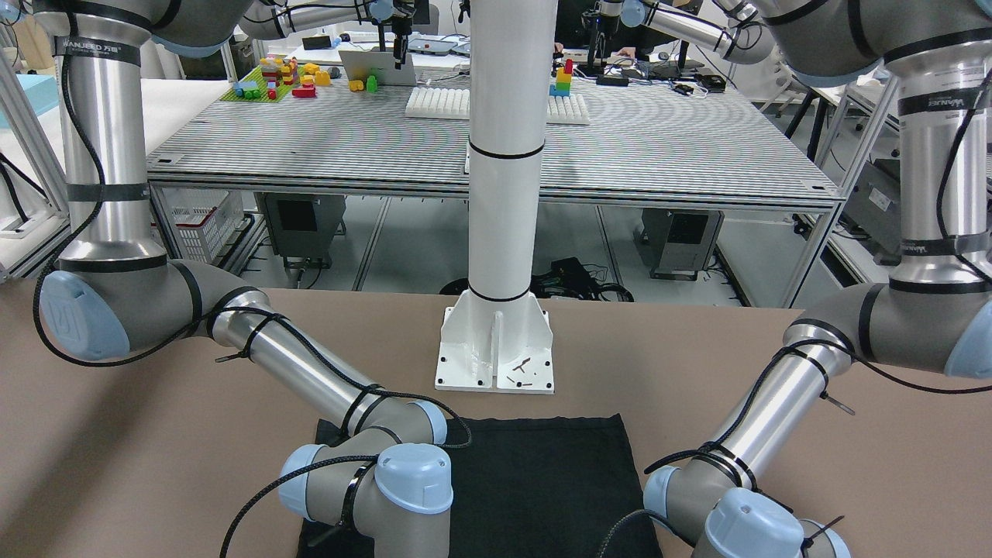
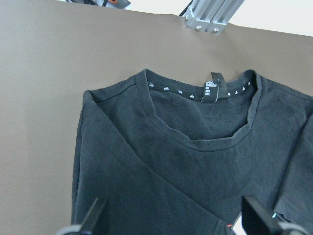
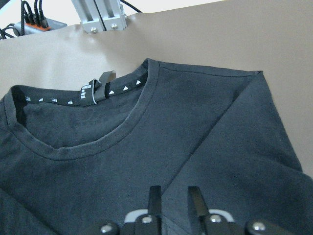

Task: Fold clothes
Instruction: 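Fold the sleeve inward with the right gripper while the left gripper releases and withdraws, then move both grippers to the hem corners nearest the robot and grasp them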

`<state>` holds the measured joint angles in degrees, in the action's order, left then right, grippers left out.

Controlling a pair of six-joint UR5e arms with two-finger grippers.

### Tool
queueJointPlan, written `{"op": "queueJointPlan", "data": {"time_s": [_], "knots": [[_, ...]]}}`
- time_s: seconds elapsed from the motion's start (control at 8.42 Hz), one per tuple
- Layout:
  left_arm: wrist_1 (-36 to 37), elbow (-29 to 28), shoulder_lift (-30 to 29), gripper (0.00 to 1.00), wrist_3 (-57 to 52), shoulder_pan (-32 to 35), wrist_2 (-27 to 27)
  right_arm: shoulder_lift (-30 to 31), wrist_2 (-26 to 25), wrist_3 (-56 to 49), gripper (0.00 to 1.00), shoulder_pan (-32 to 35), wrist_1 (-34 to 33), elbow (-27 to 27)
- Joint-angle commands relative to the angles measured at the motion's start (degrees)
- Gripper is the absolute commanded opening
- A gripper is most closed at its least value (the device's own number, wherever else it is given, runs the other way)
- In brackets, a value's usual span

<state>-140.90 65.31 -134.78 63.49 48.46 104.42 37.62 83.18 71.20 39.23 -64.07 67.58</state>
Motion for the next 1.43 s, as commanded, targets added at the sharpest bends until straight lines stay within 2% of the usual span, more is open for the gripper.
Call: {"op": "queueJointPlan", "data": {"time_s": [0.0,0.24,0.36,0.48,0.71,0.95,1.07,1.31], "knots": [[0.01,1.13,1.09,0.95,0.14,0.06,-0.09,1.82,2.25,-9.73,0.95,0.15,-0.88,1.84],[0.36,8.73,5.64,0.95,1.18,-0.03,-0.88,10.15,4.43,-11.79,0.95,0.23,-3.15,14.26],[0.36,14.44,10.02,0.95,4.06,-0.20,-0.88,13.84,5.58,-9.35,0.93,0.06,-7.26,21.73],[0.19,20.50,14.68,0.95,10.01,-0.47,-0.88,19.01,7.59,-2.19,0.92,-0.11,-9.56,29.46],[0.19,31.23,23.73,0.95,19.44,-2.82,-1.14,28.69,8.93,11.70,0.92,-4.57,-9.24,42.75],[0.01,37.93,31.74,0.95,26.90,-5.56,-1.50,34.07,8.06,20.60,0.92,-7.66,-8.80,48.94],[0.01,41.88,36.56,0.95,28.95,-9.74,-2.46,37.31,6.66,25.60,0.93,-9.33,-8.71,51.83],[0.01,49.70,44.48,0.95,33.95,-19.66,-11.03,43.38,2.36,29.68,0.93,-14.85,-8.36,57.55]]}}
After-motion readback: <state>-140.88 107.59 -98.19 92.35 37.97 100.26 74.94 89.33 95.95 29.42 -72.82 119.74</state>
